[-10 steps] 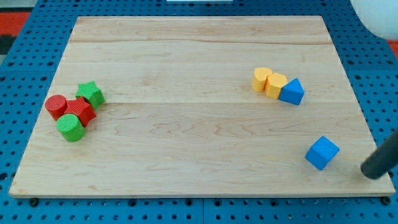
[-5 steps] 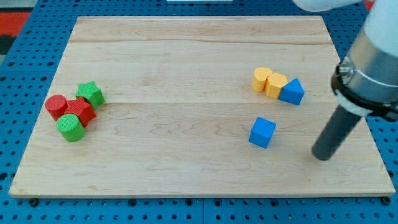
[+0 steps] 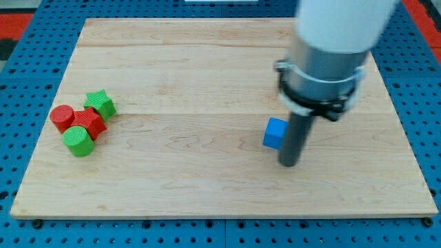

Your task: Move the cube into the yellow blocks

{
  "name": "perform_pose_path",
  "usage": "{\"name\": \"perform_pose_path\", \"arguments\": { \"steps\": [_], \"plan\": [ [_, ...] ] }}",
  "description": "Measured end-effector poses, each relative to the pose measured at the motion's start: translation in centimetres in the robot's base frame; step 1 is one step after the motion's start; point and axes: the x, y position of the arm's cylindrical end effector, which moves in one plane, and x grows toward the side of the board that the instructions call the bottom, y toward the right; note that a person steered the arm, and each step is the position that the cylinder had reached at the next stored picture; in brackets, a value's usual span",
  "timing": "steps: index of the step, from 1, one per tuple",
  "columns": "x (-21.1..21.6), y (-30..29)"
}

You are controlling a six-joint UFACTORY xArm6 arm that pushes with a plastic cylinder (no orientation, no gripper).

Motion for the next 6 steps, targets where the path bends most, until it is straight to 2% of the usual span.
{"name": "perform_pose_path", "arguments": {
  "steps": [1,3,5,6],
  "plan": [
    [-2.1,0.7],
    [-7.9,6.7],
    [-3.6,9.8],
    [-3.4,4.3]
  ]
}}
